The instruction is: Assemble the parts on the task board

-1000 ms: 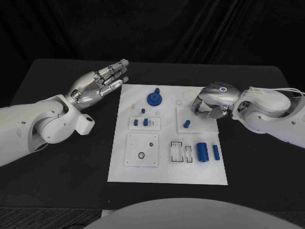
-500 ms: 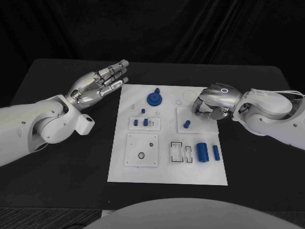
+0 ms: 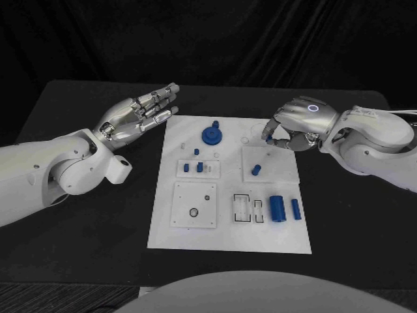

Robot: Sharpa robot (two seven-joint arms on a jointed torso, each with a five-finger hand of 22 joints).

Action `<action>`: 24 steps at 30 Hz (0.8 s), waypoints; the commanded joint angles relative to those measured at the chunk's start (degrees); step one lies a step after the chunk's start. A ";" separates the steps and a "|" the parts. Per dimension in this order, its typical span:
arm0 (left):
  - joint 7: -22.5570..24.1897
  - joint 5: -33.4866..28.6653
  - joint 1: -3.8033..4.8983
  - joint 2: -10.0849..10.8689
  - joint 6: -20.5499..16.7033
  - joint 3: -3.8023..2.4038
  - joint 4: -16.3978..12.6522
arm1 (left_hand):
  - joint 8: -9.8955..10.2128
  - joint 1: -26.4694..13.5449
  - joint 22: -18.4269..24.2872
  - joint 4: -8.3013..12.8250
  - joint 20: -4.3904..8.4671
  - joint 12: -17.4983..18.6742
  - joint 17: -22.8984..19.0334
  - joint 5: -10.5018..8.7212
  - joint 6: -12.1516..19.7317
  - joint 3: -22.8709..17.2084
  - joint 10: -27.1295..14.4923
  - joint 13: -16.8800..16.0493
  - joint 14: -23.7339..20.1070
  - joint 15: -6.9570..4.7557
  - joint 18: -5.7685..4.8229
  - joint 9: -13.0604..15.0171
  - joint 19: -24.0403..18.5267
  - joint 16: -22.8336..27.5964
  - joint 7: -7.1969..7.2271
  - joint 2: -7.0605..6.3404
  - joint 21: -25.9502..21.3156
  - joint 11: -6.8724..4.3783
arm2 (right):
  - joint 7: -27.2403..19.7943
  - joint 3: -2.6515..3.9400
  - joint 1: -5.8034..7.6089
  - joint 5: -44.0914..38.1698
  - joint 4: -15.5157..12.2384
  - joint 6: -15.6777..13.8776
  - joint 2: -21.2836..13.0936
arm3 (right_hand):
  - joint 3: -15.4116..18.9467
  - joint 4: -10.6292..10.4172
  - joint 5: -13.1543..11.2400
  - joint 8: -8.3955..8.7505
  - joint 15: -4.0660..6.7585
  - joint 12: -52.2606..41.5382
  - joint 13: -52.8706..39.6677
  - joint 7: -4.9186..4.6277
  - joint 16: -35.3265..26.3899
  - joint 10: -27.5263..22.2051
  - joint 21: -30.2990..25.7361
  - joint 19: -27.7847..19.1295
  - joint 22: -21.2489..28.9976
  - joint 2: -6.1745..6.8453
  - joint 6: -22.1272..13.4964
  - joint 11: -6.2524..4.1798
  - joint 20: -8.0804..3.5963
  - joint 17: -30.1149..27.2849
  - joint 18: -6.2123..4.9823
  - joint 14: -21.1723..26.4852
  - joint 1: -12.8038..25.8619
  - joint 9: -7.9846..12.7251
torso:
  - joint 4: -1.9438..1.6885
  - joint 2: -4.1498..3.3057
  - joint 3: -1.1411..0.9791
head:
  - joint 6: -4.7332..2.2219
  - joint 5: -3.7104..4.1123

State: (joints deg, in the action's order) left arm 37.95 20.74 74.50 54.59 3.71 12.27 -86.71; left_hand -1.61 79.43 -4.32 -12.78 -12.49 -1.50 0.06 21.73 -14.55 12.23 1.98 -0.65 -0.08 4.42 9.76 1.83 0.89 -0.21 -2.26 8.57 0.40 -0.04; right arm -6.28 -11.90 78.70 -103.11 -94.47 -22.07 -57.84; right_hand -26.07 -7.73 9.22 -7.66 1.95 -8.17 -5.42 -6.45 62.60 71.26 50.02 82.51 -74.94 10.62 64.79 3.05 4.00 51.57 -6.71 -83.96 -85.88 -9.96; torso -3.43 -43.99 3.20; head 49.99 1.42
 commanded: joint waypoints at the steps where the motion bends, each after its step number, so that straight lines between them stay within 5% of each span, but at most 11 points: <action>1: 1.15 -0.14 -0.13 -0.20 0.62 -0.04 -0.03 | -0.30 0.71 0.44 0.22 0.25 -0.37 -0.06 0.30 -0.23 0.09 -0.14 -0.07 0.08 -0.40 0.63 0.04 -0.12 0.21 -0.08 0.03 0.26 0.43 | 1.98 0.02 0.66 -0.24 -0.69 -1.37 -0.24 | 0.06 0.39 -0.38 -0.11 0.18 -0.28 0.03 0.10 -0.21 0.86 -0.34 0.00 -6.45 -0.34 0.41 -0.50 -0.31 -0.07 0.29 0.27 0.00 -0.08 | -0.03 0.00 0.04 | 0.01 -0.15; 3: 1.26 -0.14 -0.14 -0.27 0.50 -0.04 0.01 | -0.29 0.90 1.14 0.34 1.20 -0.38 -0.06 0.47 -0.25 0.33 -0.12 -0.07 0.08 -1.17 0.63 0.03 -0.30 0.21 -0.06 0.16 0.12 0.48 | 2.19 0.02 1.02 -0.24 -1.25 -1.21 -0.35 | 0.06 0.39 -0.44 -0.10 0.18 -0.27 0.04 0.10 -0.31 0.86 -0.54 -0.05 -6.41 -0.35 0.41 -0.51 -0.31 -0.20 0.26 0.30 0.00 -0.09 | -0.02 -0.03 0.00 | 0.01 -0.26; 12: 1.01 -0.14 -0.31 -0.89 0.77 -0.04 0.52 | -0.28 0.88 1.28 0.27 1.53 -0.32 -0.06 0.15 -0.24 0.45 -0.20 -0.04 0.08 -1.33 0.62 0.03 -0.34 0.21 -0.24 0.33 0.10 0.63 | 2.69 0.02 1.42 -0.24 -4.35 0.53 1.42 | -0.16 0.75 -0.35 0.21 0.18 -0.20 0.08 0.03 -0.77 0.96 -1.47 -0.43 -6.24 -0.38 0.05 -0.50 -0.31 -0.60 0.14 0.58 -0.45 -0.06 | -0.08 0.03 0.07 | 0.01 -0.59; 24: 0.29 -0.14 -0.90 -0.45 0.87 -0.04 -0.14 | -0.30 1.01 1.77 0.31 1.96 -0.30 -0.06 0.25 -0.38 0.61 -0.24 -0.04 0.08 -1.68 0.60 0.05 -0.45 0.21 -0.41 0.57 0.02 0.79 | 1.18 0.02 -1.43 -0.97 -6.97 3.14 8.15 | -0.54 1.49 0.72 1.03 0.00 0.12 0.20 -0.33 -0.76 0.60 -1.98 -0.74 -6.22 -0.46 -0.99 -0.21 -0.22 -0.41 0.11 0.66 -1.04 0.10 | -0.02 0.03 -0.05 | 0.01 -2.07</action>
State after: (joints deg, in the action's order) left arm 37.89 20.73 73.74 54.10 3.78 12.27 -86.68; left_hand -1.61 79.95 -2.64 -12.55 -10.92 -1.50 0.10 21.80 -14.75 12.46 1.73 -0.66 0.02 3.06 9.75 1.82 0.36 -0.21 -2.47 9.09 0.40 0.29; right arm -5.26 -11.95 77.56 -103.18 -101.09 -19.85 -50.00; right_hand -26.54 -6.48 9.66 -6.87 1.96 -8.25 -5.14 -6.80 61.71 71.26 47.83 82.09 -74.93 10.30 64.12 3.05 3.59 51.07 -6.70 -83.52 -86.20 -9.95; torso -3.44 -43.96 3.18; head 49.99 -0.38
